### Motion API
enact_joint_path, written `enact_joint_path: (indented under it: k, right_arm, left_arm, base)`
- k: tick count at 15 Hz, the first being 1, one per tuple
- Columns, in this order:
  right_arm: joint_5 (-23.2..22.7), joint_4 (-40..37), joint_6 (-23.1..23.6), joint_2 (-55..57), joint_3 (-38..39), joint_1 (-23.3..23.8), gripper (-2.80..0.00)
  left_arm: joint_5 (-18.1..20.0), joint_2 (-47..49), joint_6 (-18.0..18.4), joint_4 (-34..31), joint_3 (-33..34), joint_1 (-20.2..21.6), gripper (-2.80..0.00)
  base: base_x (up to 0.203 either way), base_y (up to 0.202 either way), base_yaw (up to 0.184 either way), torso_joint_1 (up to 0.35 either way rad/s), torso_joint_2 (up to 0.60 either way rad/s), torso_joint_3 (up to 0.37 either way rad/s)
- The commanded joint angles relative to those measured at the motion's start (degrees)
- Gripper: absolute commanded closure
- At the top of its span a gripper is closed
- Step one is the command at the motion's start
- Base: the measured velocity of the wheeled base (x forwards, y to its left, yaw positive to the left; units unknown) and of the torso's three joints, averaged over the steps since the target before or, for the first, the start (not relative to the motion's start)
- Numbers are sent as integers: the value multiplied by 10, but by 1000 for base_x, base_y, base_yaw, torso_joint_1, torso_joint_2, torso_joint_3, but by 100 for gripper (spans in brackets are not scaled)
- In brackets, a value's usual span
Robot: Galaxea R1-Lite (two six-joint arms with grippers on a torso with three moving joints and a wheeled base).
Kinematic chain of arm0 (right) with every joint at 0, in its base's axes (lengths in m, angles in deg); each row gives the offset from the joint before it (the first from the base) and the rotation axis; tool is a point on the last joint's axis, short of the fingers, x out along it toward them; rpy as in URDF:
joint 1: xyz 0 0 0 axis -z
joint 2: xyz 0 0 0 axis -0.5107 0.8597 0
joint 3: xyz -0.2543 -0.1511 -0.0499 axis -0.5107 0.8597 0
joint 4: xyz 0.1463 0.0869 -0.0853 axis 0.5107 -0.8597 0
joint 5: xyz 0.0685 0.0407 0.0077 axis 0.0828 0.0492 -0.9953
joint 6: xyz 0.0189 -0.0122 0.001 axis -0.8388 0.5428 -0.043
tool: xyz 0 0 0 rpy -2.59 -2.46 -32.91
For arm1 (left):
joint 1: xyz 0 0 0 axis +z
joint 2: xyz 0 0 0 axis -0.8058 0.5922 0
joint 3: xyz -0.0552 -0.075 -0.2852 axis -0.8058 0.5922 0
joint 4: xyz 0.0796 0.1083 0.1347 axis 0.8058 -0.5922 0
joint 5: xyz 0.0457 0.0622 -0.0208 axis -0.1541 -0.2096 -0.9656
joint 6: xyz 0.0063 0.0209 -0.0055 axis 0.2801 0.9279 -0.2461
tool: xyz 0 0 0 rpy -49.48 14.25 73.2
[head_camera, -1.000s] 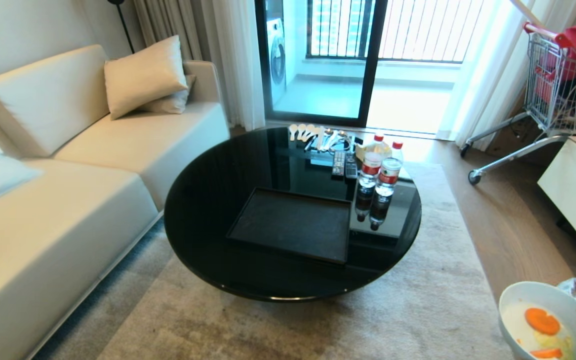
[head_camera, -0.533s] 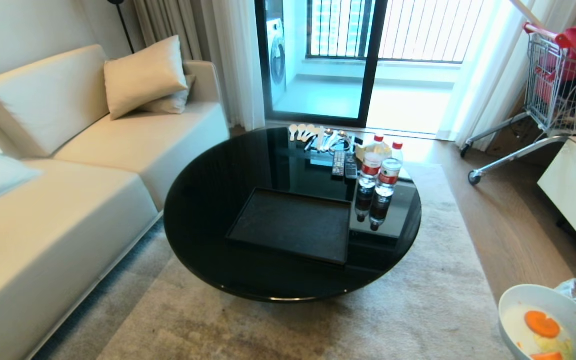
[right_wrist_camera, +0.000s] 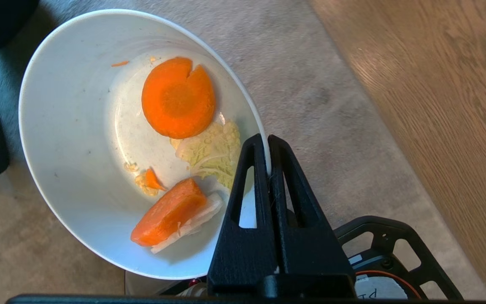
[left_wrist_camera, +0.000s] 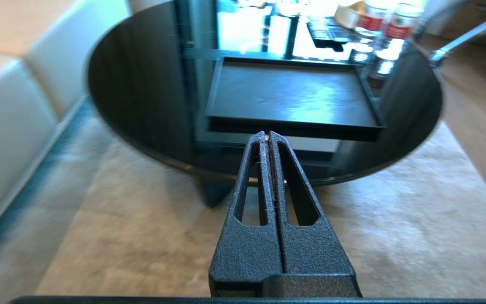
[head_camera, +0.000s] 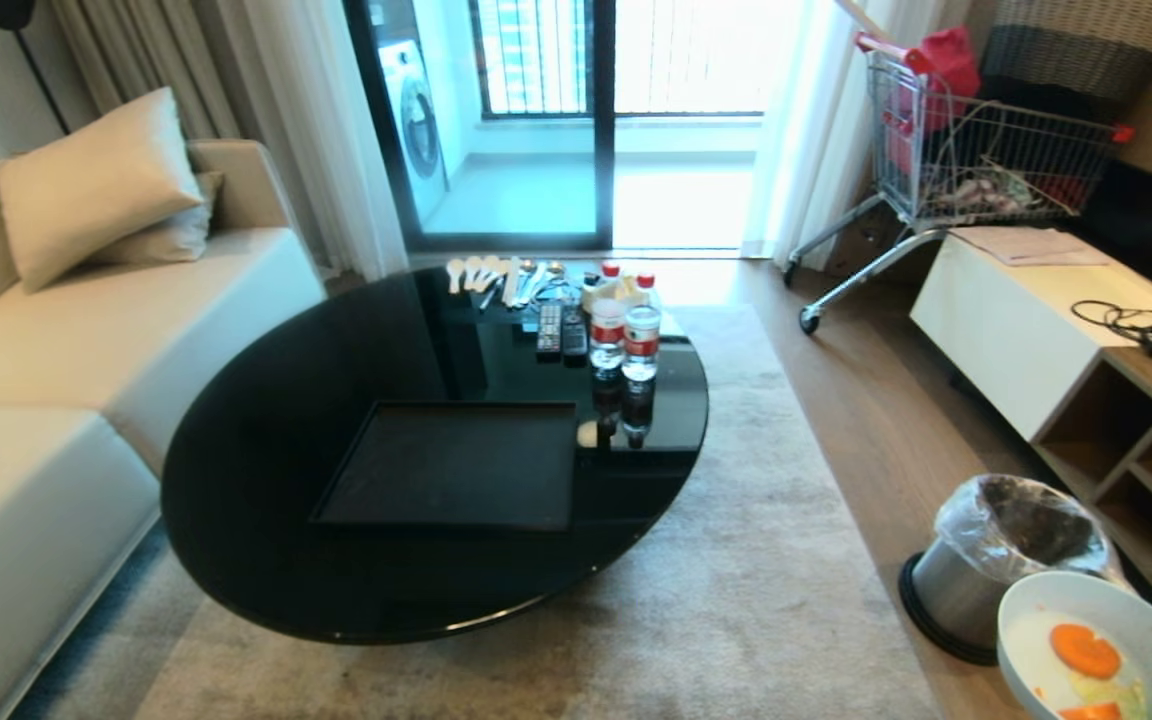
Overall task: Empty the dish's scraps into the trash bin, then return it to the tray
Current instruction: Move the bowl over the trash can
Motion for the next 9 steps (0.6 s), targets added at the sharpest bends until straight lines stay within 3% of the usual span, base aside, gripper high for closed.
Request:
enact_joint_path:
  k: [1, 9]
  right_arm:
    - [1, -1, -2, 0, 0, 0, 0]
    - [1, -1, -2, 0, 0, 0, 0]
  left_arm:
    - [0, 0, 0, 0, 0, 0, 0]
    - [0, 0, 0, 0, 0, 0, 0]
  base:
    - [1, 9, -167, 2, 2, 2]
    - [-1, 10, -168, 4, 4, 3]
